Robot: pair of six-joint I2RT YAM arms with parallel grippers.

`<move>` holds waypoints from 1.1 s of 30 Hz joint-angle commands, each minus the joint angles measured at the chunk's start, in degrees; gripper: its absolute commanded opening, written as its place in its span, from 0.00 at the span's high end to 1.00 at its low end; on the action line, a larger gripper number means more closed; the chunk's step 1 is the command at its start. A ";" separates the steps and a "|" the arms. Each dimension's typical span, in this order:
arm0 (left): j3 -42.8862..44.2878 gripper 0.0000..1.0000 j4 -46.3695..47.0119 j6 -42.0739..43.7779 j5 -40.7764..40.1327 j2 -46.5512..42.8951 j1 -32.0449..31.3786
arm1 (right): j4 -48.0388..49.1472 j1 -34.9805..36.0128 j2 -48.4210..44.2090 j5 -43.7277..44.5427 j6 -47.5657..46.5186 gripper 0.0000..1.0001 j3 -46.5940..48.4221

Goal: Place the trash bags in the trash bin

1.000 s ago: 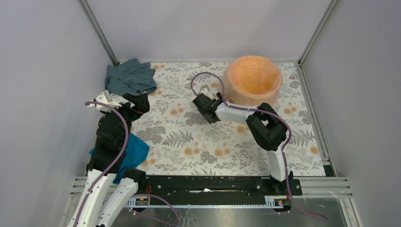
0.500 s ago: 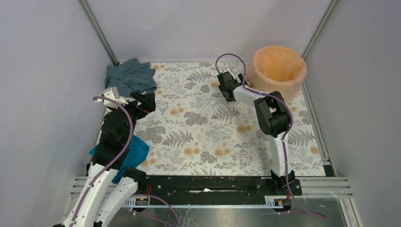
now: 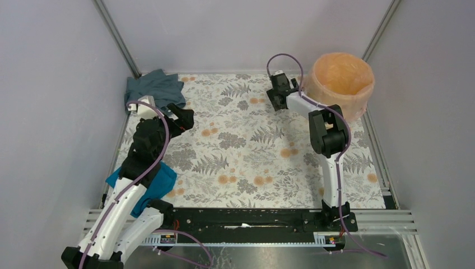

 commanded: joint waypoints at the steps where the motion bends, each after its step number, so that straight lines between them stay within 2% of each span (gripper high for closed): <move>1: 3.18 0.01 3.15 -0.97 1.41 0.93 -0.22 | -5.14 6.59 -9.01 -12.18 5.23 0.00 -2.03; 4: 4.14 0.01 2.00 -1.22 1.68 1.73 -0.22 | -8.33 11.45 -13.55 -16.33 8.92 0.00 -5.22; 8: 5.02 0.01 0.38 -1.86 1.93 1.54 -0.18 | -11.02 14.59 -22.32 -26.73 19.28 0.00 -12.57; 11: 6.94 0.01 -1.18 -1.36 2.55 1.24 -0.16 | -11.91 14.66 -32.67 -31.85 24.36 0.00 -21.55; 14: 10.57 0.01 -2.78 0.87 3.02 1.53 -0.14 | -16.79 14.68 -44.03 -32.88 24.69 0.00 -24.96; 20: 23.17 0.01 -6.25 6.74 3.64 4.37 -0.12 | -28.04 14.64 -65.48 -31.63 22.30 0.00 -19.62; 26: 29.62 0.01 -6.30 8.61 3.99 4.46 -0.13 | -26.61 14.62 -80.49 -31.19 23.87 0.00 -11.12; 33: 35.16 0.01 -7.72 10.56 3.92 4.51 -0.11 | -22.80 14.63 -85.21 -22.59 23.50 0.00 -5.04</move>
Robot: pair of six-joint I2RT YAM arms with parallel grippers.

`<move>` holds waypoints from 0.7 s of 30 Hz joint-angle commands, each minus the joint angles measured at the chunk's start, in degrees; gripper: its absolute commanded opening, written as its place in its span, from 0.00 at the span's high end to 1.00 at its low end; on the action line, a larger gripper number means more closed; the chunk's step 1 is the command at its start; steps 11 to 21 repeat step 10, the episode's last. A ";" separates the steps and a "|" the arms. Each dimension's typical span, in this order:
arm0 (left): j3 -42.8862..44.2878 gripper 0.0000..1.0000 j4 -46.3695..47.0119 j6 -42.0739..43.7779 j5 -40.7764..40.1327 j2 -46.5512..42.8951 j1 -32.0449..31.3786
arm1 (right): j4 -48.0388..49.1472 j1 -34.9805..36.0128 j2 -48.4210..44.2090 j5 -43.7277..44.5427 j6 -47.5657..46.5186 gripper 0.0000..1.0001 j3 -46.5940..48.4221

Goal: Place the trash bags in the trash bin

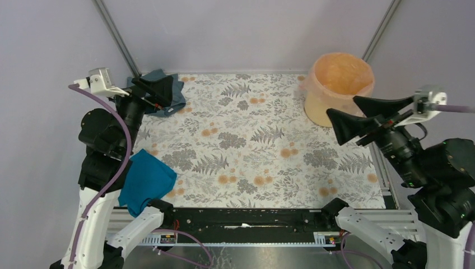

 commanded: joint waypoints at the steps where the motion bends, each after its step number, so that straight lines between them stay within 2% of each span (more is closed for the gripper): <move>1: 3.94 0.01 -0.80 2.51 0.21 -0.28 -0.17 | 1.23 0.14 1.50 6.31 0.20 0.00 2.00; 7: 3.17 0.01 -1.49 2.64 -1.24 -1.61 -0.10 | 5.83 0.13 -2.19 10.38 -1.82 0.00 -2.94; 10: 3.28 0.01 -2.02 2.30 -1.01 -1.47 -0.11 | 3.00 0.13 -1.51 14.54 -2.31 0.01 -2.62; 21: 3.28 0.01 -2.02 2.30 -1.01 -1.47 -0.11 | 3.00 0.13 -1.51 14.54 -2.31 0.01 -2.62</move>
